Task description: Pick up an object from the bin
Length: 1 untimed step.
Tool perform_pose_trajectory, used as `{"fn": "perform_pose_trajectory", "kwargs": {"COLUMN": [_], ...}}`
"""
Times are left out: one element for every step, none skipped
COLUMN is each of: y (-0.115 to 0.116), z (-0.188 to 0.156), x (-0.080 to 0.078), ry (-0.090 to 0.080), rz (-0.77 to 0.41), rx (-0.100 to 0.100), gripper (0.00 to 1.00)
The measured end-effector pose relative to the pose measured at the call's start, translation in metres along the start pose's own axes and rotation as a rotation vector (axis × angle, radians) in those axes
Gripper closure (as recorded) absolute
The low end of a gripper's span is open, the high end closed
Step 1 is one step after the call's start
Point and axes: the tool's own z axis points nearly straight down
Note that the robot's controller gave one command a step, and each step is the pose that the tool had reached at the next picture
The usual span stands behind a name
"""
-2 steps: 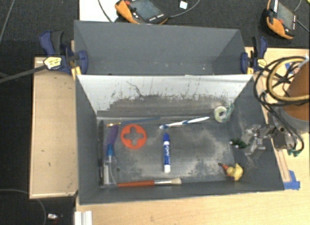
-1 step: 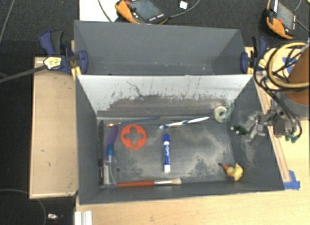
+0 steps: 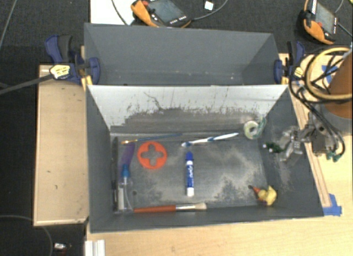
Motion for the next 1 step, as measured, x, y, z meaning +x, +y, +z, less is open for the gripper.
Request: {"fn": "perform_pose_trajectory", "kwargs": {"y": [-0.0031], "z": [-0.0002], "x": [0.0144], "ry": [-0.003], "rz": [-0.409], "rx": [0.0], "gripper": [1.0]}}
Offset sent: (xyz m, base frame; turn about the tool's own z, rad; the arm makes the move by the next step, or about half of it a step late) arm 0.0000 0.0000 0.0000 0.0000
